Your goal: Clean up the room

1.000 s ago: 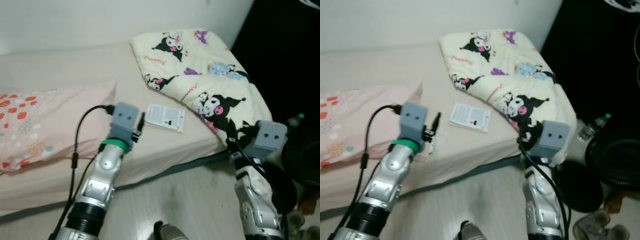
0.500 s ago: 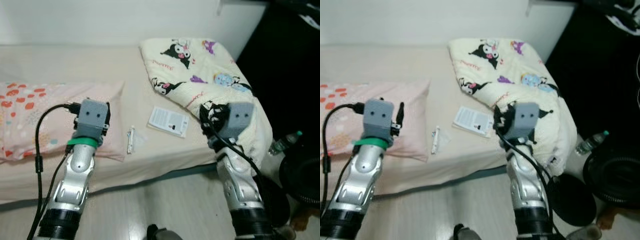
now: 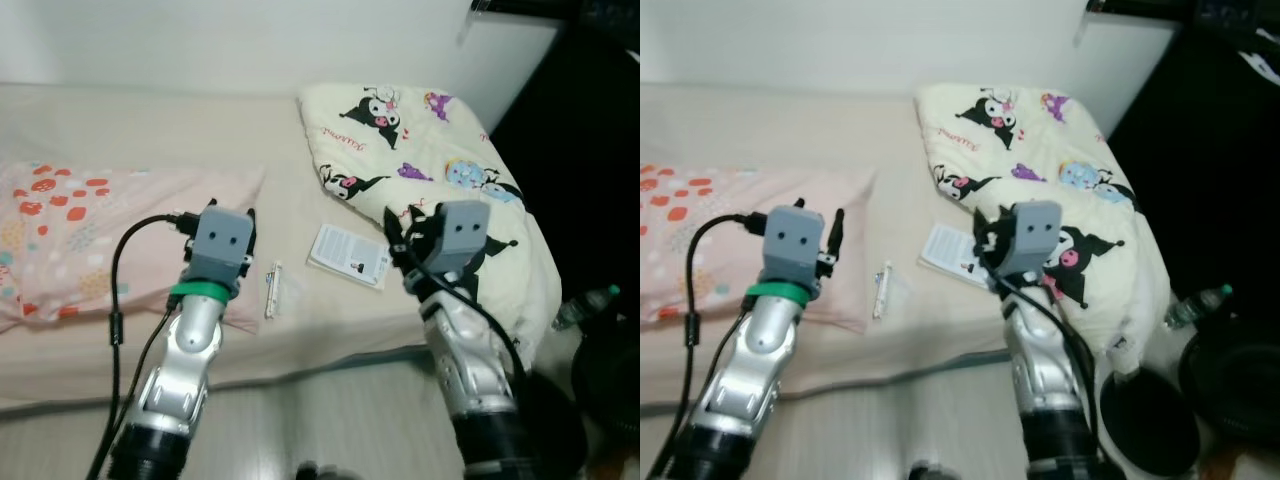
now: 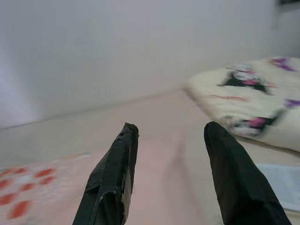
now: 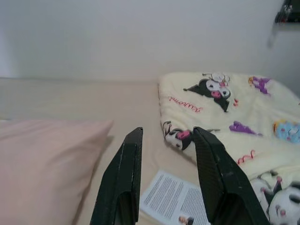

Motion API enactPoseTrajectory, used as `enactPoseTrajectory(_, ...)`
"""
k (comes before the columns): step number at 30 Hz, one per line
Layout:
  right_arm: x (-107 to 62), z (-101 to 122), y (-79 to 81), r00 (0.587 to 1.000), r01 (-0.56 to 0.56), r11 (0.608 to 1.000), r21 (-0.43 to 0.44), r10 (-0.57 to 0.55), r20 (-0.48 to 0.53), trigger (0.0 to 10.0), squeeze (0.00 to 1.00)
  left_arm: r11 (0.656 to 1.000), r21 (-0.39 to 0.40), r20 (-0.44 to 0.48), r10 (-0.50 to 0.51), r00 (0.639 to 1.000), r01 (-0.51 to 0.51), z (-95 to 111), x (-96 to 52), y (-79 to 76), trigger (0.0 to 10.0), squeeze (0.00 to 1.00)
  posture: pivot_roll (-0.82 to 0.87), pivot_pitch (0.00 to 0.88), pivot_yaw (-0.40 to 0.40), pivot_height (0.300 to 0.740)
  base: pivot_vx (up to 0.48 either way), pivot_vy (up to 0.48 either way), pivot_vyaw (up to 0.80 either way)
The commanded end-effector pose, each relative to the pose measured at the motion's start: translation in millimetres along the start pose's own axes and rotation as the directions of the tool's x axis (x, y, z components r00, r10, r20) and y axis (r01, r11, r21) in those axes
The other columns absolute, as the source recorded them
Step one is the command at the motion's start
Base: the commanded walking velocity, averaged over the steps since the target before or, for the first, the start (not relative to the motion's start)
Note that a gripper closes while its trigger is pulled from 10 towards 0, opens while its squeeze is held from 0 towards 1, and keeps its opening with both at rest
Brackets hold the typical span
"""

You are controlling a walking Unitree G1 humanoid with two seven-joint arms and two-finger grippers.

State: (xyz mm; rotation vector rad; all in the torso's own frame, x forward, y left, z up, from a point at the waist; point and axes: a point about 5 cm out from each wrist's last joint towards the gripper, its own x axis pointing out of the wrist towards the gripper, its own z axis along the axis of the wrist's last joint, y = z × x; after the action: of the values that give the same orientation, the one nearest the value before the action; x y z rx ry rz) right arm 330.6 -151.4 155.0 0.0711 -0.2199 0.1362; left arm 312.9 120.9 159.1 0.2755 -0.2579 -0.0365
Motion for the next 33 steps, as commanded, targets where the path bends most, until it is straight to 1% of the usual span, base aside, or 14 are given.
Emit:
enactPoseTrajectory(1, -1.9, -5, 4.3, 1.0, -0.005, 1.0, 0.012, 0.005, -0.012, 10.0, 0.0, 1.0, 0.02, -0.015, 0.004, 1.0, -0.004, -4, -1.2, 3.5, 10.0, 0.0, -0.03, 0.058, -0.05, 0.74, 0.48, 0.0, 0.0)
enactPoseTrajectory(7, -2.3, -5, 2.8, 1.0, -0.004, 1.0, 0.009, 0.005, -0.012, 10.0, 0.0, 1.0, 0.013, -0.023, 0.008, 1.0, -0.008, -5, 0.0, 3.0, 10.0, 0.0, -0.03, 0.058, -0.051, 0.74, 0.412, 0.0, 0.0)
enactPoseTrajectory(9, -2.4, -4, 0.6, 1.0, -0.003, 1.0, 0.003, 0.003, -0.01, 10.0, 0.0, 1.0, -0.01, -0.033, 0.004, 0.999, -0.005, -5, 0.2, -0.8, 10.0, 0.0, -0.04, 0.057, -0.053, 0.74, 0.0, 0.0, 0.0)
enactPoseTrajectory(14, -2.3, -4, 1.1, 1.0, -0.009, 1.0, 0.005, 0.009, -0.009, 10.0, 0.0, 1.0, -0.015, -0.03, -0.003, 1.0, 0.002, -4, 0.1, -2.4, 10.0, 0.0, -0.04, 0.053, -0.051, 0.74, 0.0, 0.0, 0.0)
enactPoseTrajectory(21, -4.0, -6, 5.3, 1.0, -0.026, 0.999, 0.028, 0.026, -0.015, 10.0, 0.0, 0.999, -0.026, -0.032, -0.022, 0.999, 0.021, -6, -1.3, -4.9, 10.0, 0.0, -0.04, 0.052, -0.048, 0.74, 0.0, 0.0, 0.0)
enactPoseTrajectory(24, -4.9, -9, 5.7, 0.999, -0.023, 0.999, 0.046, 0.024, -0.027, 10.0, 0.0, 0.998, -0.022, -0.039, -0.058, 0.998, 0.057, -12, -5.5, -12.0, 10.0, 0.0, -0.05, 0.049, -0.045, 0.74, 0.0, 0.0, 0.0)
enactPoseTrajectory(25, -5.2, -10, 4.8, 0.999, -0.018, 0.999, 0.05, 0.02, -0.03, 10.0, 0.0, 0.996, -0.003, -0.035, -0.084, 0.996, 0.084, -14, -8.0, -16.0, 10.0, 0.0, -0.06, 0.047, -0.041, 0.74, 0.0, 0.0, 0.0)
enactPoseTrajectory(26, -5.2, -10, 4.8, 0.999, -0.018, 0.999, 0.05, 0.02, -0.03, 10.0, 0.0, 0.996, -0.003, -0.035, -0.084, 0.996, 0.084, -14, -8.0, -16.0, 10.0, 0.0, -0.06, 0.047, -0.041, 0.74, 0.0, 0.0, 0.0)
enactPoseTrajectory(28, -7.5, -13, 0.6, 0.999, 0.008, 0.999, 0.043, -0.006, -0.046, 10.0, 0.0, 0.992, 0.021, -0.058, -0.126, 0.99, 0.127, -22, -12.3, -21.5, 10.0, 0.0, -0.06, 0.045, -0.034, 0.74, 0.0, 0.0, 0.0)
enactPoseTrajectory(30, -8.7, -14, -1.0, 0.998, 0.019, 0.999, 0.04, -0.017, -0.052, 10.0, 0.0, 0.99, 0.026, -0.069, -0.139, 0.988, 0.141, -26, -13.6, -22.8, 10.0, 0.0, -0.06, 0.045, -0.033, 0.74, 0.0, 0.0, 0.0)
enactPoseTrajectory(33, -12.4, -18, -4.1, 0.997, 0.047, 0.998, 0.047, -0.044, -0.066, 10.0, 0.0, 0.986, 0.034, -0.085, -0.158, 0.984, 0.161, -30, -14.3, -23.8, 10.0, 0.0, -0.07, 0.042, -0.023, 0.725, 0.0, 0.0, 0.0)
